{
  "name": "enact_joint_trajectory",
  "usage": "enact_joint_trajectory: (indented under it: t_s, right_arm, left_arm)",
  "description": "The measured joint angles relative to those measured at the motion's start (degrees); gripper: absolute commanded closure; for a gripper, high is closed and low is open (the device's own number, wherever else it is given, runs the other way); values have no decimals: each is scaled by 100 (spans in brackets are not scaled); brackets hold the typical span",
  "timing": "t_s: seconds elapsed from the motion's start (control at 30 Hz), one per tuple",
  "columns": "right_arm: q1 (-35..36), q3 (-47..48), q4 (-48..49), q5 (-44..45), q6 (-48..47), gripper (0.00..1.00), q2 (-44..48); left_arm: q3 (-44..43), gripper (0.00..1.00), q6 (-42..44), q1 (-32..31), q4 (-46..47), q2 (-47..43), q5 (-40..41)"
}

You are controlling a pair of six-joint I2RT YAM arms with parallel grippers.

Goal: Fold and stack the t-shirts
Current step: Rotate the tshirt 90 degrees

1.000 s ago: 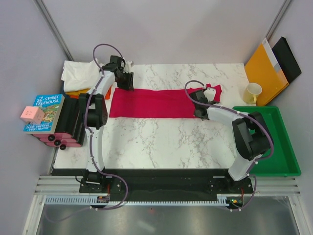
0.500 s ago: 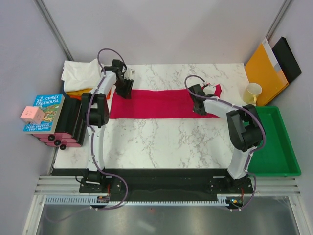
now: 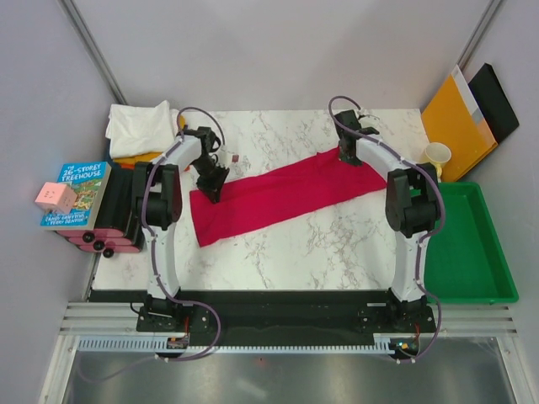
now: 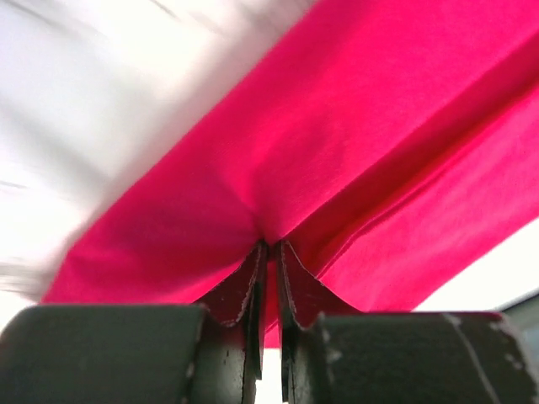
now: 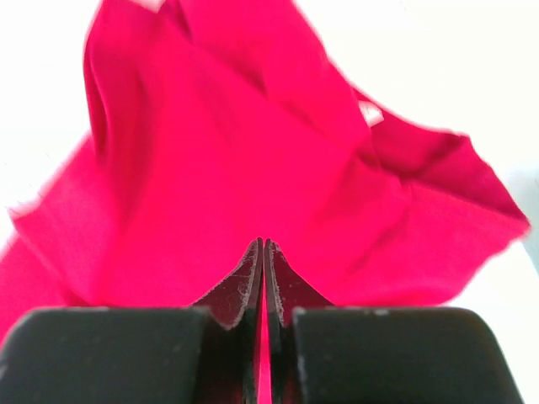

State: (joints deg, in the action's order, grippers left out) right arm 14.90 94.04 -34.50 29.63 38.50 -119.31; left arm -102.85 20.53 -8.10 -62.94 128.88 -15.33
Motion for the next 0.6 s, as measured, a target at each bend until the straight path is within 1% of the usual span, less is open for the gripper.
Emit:
enact_joint_trajectory:
  t_s: [0.1, 0.13, 0.23, 0.3, 0.33, 0.47, 0.6]
  right_arm:
    - [-133, 715, -177, -221, -111, 89, -498]
    - [-168, 890, -205, -289, -144, 85, -634]
    - [-232, 1296, -328, -437, -258, 79, -968]
    - [-238, 1427, -409, -511, -328, 76, -1075]
    - [-238, 1467, -433, -551, -363, 72, -1099]
    - [-238, 1648, -568, -737, -481, 64, -1117]
    - [-240, 1974, -605, -1027, -588, 63, -1117]
  left_arm:
    - [503, 86, 203, -195, -195, -254, -39]
    - [647, 86, 269, -293, -282, -326, -50]
    - [962, 87, 444, -566, -507, -479, -144]
    - [1108, 87, 562, -741, -662, -616, -260]
    - [1156, 87, 610, -809, -737, -717, -319]
    - [1274, 87, 713, -1093, -942, -1185, -455]
    - [1458, 88, 761, -1558, -1071, -1685, -538]
